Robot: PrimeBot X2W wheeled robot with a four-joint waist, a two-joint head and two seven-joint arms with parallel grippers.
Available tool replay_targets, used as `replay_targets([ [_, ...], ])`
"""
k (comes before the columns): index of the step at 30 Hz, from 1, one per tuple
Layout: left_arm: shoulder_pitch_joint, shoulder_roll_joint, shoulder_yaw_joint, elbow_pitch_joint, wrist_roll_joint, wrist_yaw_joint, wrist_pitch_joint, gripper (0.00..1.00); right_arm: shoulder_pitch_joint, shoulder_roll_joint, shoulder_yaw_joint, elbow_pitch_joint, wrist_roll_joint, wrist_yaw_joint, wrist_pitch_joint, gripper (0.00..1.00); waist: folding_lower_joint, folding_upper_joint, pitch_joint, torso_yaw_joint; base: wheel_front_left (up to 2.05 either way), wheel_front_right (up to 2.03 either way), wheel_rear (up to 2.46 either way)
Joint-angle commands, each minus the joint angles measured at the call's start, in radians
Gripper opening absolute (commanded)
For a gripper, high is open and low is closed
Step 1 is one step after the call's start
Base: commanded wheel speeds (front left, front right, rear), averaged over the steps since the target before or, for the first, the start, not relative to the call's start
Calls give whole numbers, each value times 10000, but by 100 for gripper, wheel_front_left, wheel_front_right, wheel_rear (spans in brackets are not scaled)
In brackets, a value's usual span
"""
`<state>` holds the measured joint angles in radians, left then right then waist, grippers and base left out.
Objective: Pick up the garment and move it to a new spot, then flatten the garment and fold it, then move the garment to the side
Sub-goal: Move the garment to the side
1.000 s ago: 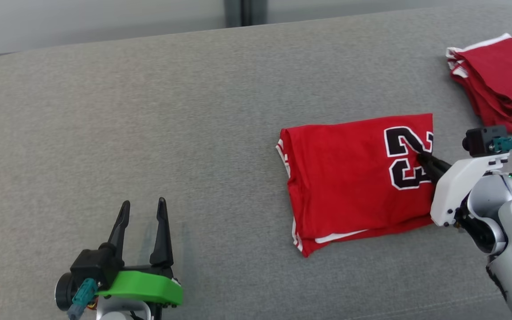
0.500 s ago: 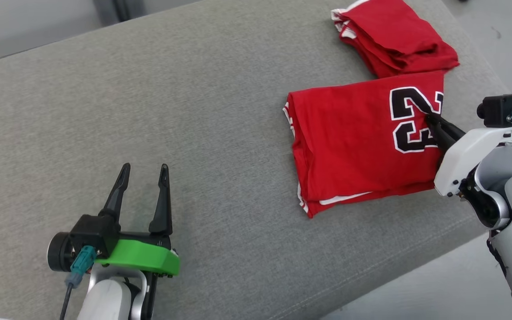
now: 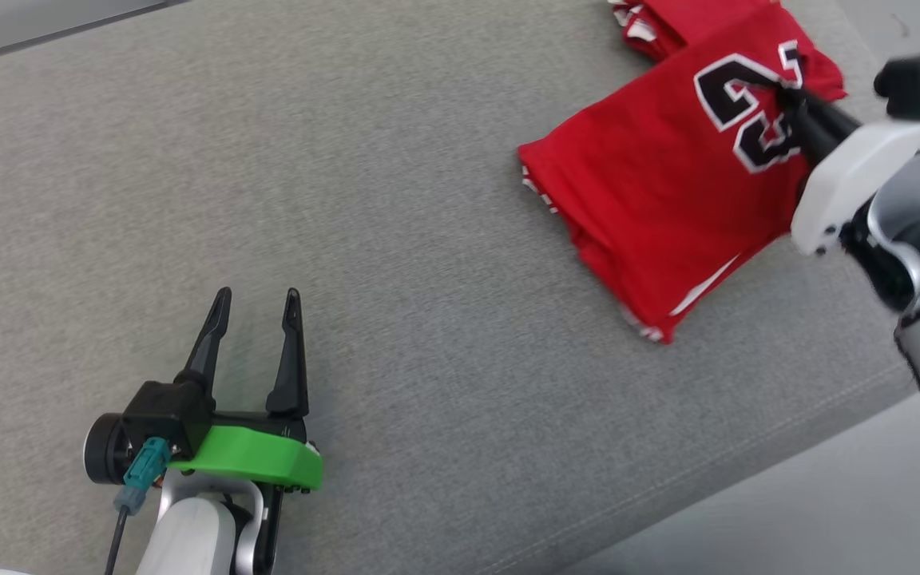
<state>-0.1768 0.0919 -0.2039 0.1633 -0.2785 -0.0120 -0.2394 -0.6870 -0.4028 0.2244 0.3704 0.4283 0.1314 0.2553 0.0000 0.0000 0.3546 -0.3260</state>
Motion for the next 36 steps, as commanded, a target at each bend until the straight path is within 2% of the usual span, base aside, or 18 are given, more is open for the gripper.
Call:
replay_targets([
  [1,-200,6,-12,12,-47,27,-83,100,-449,-132,22,41,-114,-17,110,0,0,0,-33,539,0,0,0],
  [8,-255,-119,-82,158,-174,51,-172,100,-1912,-522,-134,793,-422,-17,646,0,0,0,15,1370,0,0,0],
  [13,-330,-201,-118,203,-224,75,-231,100,-2586,-1041,-520,1539,-608,-17,940,0,0,0,94,1919,0,0,0],
  [24,-474,-285,-334,246,-153,-33,-258,100,-3376,-2412,-1306,2665,-1210,-17,1361,0,0,0,564,2770,0,0,0],
  [30,-538,-293,-461,224,-22,-53,-256,100,-3517,-2880,-2137,3264,-2173,-19,1042,0,0,0,871,3143,0,0,0],
  [31,-548,-295,-473,223,5,-49,-256,100,-3505,-2871,-2360,3478,-2462,-19,947,32,0,0,917,3186,0,0,0],
  [32,-566,-295,-481,216,25,-53,-257,100,-3500,-2904,-2507,3654,-2637,-19,791,100,0,0,953,3217,0,0,0],
  [36,-598,-293,-490,212,64,-60,-258,100,-3459,-2650,-3266,4293,-3708,-17,54,100,0,0,1021,3259,0,0,0],
])
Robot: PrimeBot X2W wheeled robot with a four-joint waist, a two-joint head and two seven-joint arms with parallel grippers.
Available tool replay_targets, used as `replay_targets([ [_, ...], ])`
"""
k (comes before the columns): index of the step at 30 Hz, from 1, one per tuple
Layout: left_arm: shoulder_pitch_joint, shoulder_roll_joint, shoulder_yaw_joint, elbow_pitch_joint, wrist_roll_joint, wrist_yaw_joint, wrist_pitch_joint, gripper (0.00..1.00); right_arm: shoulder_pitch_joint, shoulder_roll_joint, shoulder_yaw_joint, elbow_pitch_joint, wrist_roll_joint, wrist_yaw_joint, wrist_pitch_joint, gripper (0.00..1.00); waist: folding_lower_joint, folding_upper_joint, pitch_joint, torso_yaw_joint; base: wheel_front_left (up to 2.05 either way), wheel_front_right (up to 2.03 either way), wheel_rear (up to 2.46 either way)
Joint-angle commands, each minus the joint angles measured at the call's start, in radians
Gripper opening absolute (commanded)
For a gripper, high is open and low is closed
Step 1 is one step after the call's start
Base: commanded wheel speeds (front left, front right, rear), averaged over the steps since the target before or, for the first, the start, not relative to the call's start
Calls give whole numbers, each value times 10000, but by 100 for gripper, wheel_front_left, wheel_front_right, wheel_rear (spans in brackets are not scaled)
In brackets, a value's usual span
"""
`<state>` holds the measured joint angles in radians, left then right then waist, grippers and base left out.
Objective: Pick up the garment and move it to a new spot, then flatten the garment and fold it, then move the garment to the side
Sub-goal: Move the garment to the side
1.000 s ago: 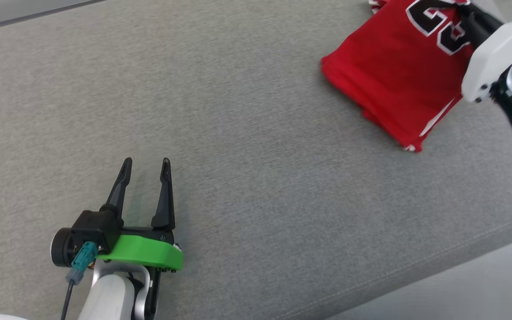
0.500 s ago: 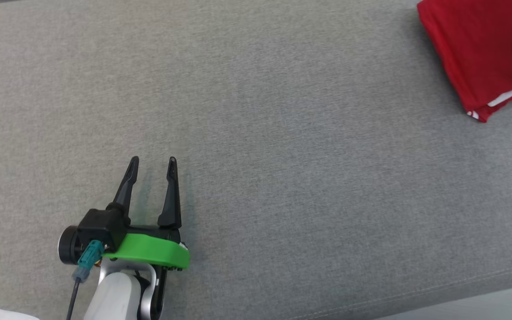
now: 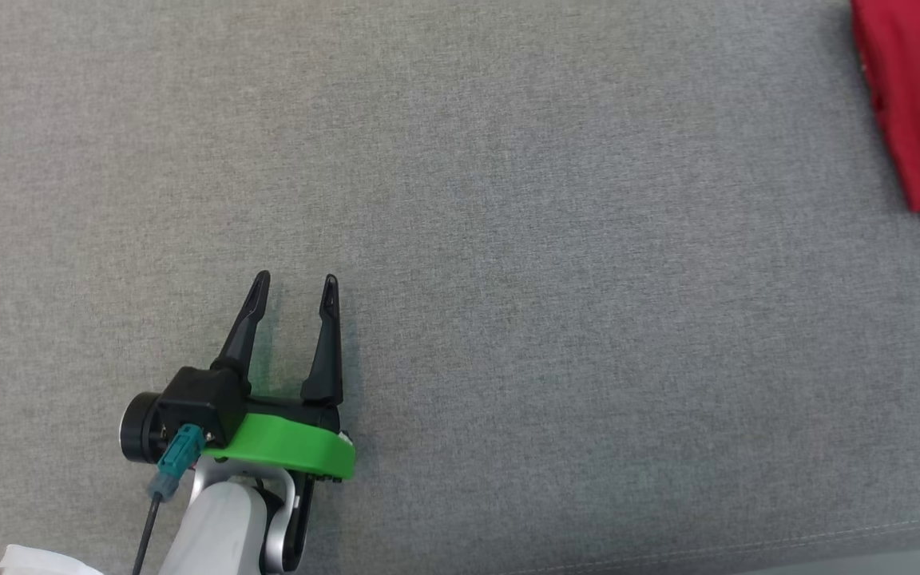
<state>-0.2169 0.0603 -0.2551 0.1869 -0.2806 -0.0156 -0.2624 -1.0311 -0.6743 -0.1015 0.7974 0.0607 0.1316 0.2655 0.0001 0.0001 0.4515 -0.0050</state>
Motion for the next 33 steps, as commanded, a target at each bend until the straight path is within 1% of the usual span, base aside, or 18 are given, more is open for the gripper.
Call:
replay_targets([
  [1,-199,27,20,-16,95,-14,-28,100,8,159,-220,148,-280,-19,-244,100,-1,-1,57,44,0,0,0],
  [5,-151,72,50,4,125,23,-28,100,39,659,-622,332,-925,-21,-894,100,-1,-1,10,-87,0,0,0],
  [8,-113,120,69,41,126,34,-28,100,-35,1023,-551,411,-1083,-21,-1316,100,-1,-1,-125,-239,0,0,0],
  [14,-143,220,235,33,-15,37,-27,100,-168,1694,221,313,-793,-19,-2325,100,-1,-1,-666,-547,0,0,0],
  [16,-168,195,525,32,-189,226,-29,100,-86,1935,509,221,-603,-21,-2676,100,-1,-1,-931,-625,0,0,0],
  [19,-274,151,892,-45,-410,368,-29,100,207,2311,939,68,-332,-19,-3204,100,-1,-1,-1384,-708,0,0,0],
  [23,-259,113,1428,-16,-571,531,-28,100,766,2977,1420,-322,72,-19,-3929,100,-1,-1,-1976,-780,0,0,0],
  [26,-91,54,1700,29,-739,499,-26,100,1495,3545,1689,-716,327,-19,-4412,100,-1,-1,-2410,-772,0,0,0],
  [28,133,23,1810,34,-914,383,-26,100,2021,3853,1816,-1051,362,-19,-4645,100,-1,-1,-2671,-744,0,0,0],
  [33,648,-19,1939,100,-904,331,-17,100,3618,4694,1923,-2020,550,-19,-5020,100,-1,-1,-3228,-626,0,0,0],
])
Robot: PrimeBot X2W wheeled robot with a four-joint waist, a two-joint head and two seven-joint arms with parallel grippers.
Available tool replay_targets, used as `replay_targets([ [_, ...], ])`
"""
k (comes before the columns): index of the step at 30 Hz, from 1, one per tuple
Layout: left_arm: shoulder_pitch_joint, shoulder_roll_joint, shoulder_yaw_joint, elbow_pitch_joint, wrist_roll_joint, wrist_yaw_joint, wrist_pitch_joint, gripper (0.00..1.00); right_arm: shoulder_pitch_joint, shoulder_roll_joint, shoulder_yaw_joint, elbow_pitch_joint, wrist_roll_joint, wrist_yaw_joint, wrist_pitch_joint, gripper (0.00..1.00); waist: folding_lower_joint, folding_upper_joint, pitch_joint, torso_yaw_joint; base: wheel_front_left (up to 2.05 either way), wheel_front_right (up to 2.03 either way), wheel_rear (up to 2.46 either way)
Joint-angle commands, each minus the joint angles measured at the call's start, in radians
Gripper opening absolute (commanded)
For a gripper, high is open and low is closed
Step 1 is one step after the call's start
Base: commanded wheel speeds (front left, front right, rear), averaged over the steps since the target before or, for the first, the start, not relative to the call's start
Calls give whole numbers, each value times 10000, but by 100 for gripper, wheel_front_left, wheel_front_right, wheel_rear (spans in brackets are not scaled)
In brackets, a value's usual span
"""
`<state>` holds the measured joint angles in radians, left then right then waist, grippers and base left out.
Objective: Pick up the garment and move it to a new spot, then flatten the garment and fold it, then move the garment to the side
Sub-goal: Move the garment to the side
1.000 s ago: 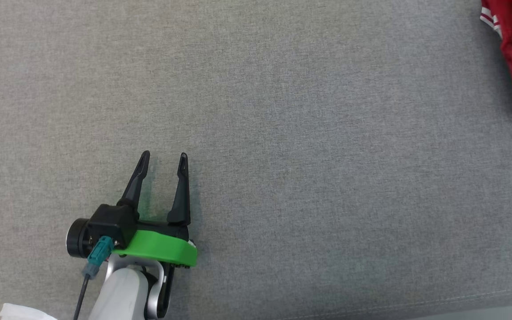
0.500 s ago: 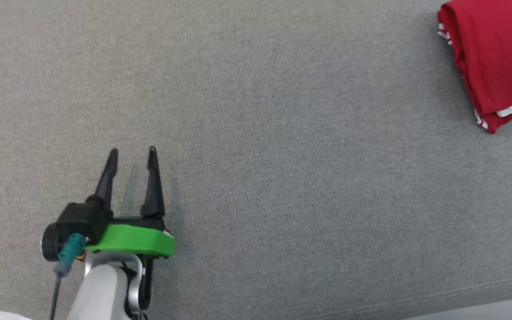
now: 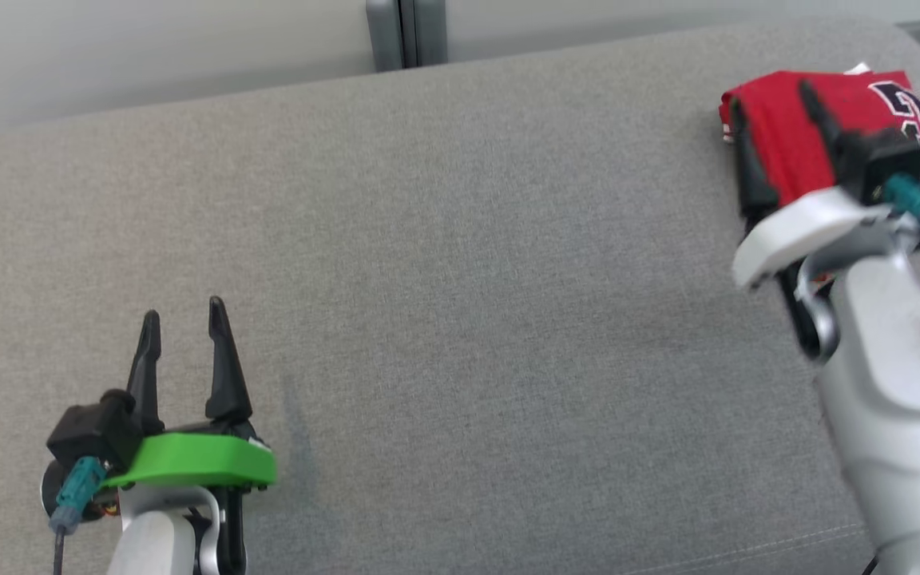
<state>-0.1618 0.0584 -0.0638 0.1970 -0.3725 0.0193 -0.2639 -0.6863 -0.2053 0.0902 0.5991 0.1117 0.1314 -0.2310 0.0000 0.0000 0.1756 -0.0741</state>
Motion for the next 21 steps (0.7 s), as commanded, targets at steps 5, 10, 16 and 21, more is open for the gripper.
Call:
replay_targets([
  [5,738,-32,98,51,-78,-56,-2,100,1985,806,-218,-1146,-26,-17,-233,100,0,0,-893,234,0,0,0],
  [10,1298,-56,117,-199,21,49,-2,100,3581,1315,-365,-2250,-302,-17,-276,100,0,0,-1088,359,0,0,0],
  [16,1878,-70,-169,-558,260,257,-2,100,5050,1519,-370,-3452,-183,-17,-222,100,0,0,-1152,460,0,0,0],
  [21,2021,-65,-311,-590,176,427,-2,100,5661,1538,-290,-4011,408,-17,-195,100,0,0,-1174,477,0,0,0],
])
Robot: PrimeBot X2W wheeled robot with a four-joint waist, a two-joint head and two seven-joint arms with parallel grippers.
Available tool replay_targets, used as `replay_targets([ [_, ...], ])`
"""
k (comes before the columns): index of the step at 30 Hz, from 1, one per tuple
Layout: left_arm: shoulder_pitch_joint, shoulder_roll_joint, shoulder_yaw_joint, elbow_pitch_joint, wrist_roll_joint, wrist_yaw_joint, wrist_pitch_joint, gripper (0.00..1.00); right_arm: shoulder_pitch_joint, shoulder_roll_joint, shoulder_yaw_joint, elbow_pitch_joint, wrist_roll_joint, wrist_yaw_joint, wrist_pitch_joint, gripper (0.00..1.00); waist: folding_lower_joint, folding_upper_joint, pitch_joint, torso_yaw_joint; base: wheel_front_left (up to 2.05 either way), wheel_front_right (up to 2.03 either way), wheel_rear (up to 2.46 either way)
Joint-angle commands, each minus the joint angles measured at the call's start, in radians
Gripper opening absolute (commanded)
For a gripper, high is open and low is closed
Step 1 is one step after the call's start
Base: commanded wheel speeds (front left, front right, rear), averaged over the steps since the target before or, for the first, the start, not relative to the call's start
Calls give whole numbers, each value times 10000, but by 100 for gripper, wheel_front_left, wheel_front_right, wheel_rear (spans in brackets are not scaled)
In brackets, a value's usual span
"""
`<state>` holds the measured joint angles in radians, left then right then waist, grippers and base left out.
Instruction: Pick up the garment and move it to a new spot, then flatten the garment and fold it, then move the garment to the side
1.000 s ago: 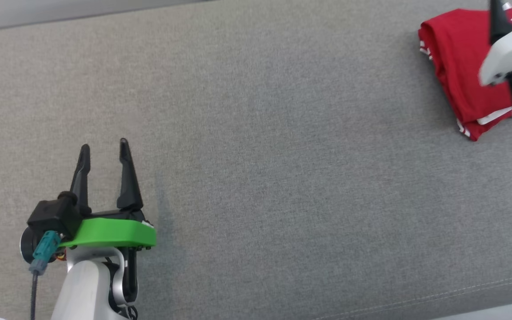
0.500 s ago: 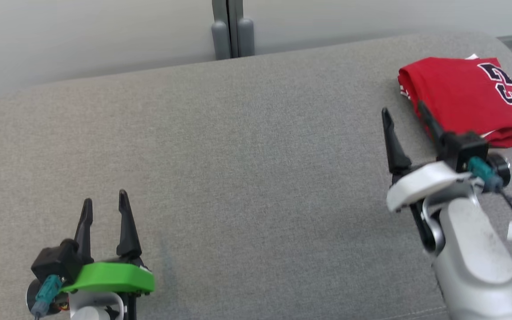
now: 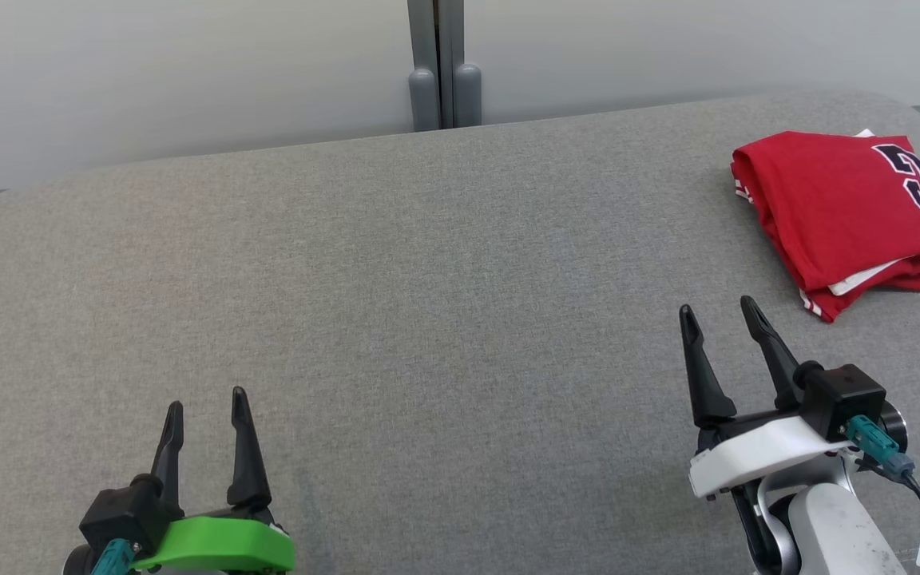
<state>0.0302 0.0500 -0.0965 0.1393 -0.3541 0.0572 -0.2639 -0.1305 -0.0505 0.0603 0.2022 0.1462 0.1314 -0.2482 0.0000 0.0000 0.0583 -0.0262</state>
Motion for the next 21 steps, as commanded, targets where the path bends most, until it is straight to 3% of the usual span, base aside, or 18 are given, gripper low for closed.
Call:
replay_targets([
  [1,108,19,-2,-1,-1,74,-2,100,155,-8,29,-72,108,-17,-15,100,0,0,-4,-2,0,0,0],
  [21,-129,16,-88,75,24,158,-2,100,156,-3,129,186,358,-17,46,100,0,0,-29,62,0,0,0],
])
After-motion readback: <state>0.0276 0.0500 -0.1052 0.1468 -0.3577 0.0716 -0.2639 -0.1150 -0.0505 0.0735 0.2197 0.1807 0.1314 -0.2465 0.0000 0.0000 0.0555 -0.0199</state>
